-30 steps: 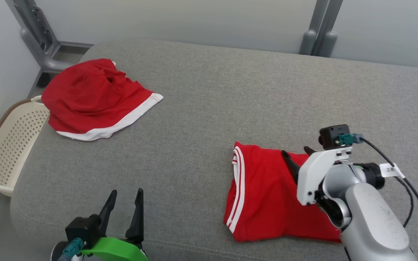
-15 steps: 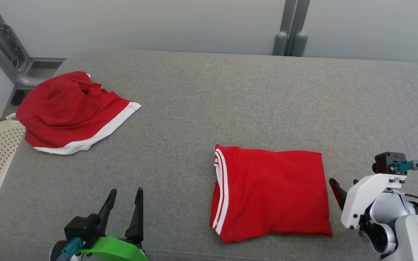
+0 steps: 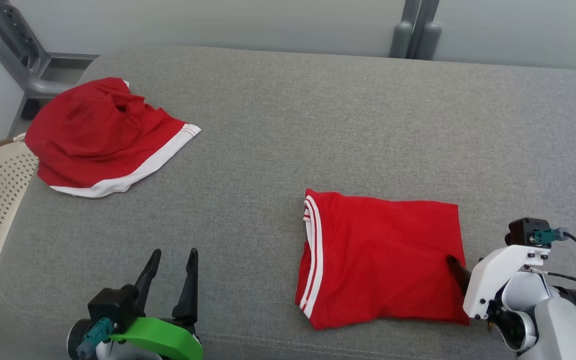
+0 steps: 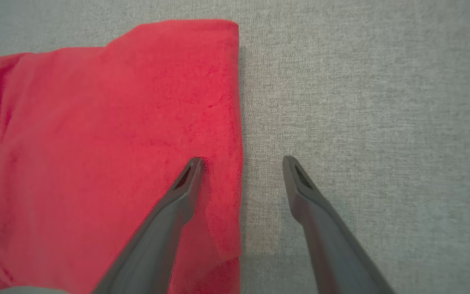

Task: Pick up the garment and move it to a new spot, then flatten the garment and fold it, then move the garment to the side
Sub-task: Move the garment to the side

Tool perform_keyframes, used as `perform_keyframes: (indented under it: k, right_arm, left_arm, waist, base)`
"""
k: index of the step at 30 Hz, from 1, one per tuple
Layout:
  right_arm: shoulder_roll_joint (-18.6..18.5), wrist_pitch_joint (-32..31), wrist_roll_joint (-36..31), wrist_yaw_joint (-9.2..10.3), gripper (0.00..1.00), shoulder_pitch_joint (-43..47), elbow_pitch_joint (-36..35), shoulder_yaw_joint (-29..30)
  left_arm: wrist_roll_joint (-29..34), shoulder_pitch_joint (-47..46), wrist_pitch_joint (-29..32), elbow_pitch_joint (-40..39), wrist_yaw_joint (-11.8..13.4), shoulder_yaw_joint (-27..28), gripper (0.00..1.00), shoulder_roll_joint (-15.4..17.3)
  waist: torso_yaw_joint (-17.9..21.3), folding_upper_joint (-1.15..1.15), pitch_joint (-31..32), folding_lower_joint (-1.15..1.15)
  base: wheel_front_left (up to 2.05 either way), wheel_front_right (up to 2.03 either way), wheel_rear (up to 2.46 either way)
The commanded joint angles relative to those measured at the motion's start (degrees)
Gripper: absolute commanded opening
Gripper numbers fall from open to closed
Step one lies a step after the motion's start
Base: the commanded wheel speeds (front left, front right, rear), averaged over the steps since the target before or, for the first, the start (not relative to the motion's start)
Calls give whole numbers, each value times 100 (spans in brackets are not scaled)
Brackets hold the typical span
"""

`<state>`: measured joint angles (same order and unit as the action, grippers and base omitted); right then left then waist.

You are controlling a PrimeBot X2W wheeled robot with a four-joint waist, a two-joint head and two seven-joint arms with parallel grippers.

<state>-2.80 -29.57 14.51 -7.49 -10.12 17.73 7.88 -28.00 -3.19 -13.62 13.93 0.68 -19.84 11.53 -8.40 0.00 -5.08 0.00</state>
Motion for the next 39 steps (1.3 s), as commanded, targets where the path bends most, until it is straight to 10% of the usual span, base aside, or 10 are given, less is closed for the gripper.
perform_keyframes:
  k: [1,6,10,39]
  right_arm:
    - [-18,57,49,0,100,-115,94,-3]
    - [-17,133,84,0,100,-214,336,-50]
    - [-4,117,55,0,0,-232,507,-179]
    - [-307,680,-1330,5,0,-2259,950,-822]
  left_arm:
    - [42,-93,6,-5,4,0,100,45]
    - [25,-117,-6,5,5,-11,100,56]
    - [16,-137,-16,14,10,-31,100,49]
    - [307,-607,127,-429,2,-254,100,302]
  waist:
    - [-95,0,-112,0]
    - [-177,0,-197,0]
    - [-223,0,-221,0]
    - [1067,0,-926,0]
  base:
    - [0,0,0]
    - [0,0,0]
    - [0,0,0]
    - [0,0,0]
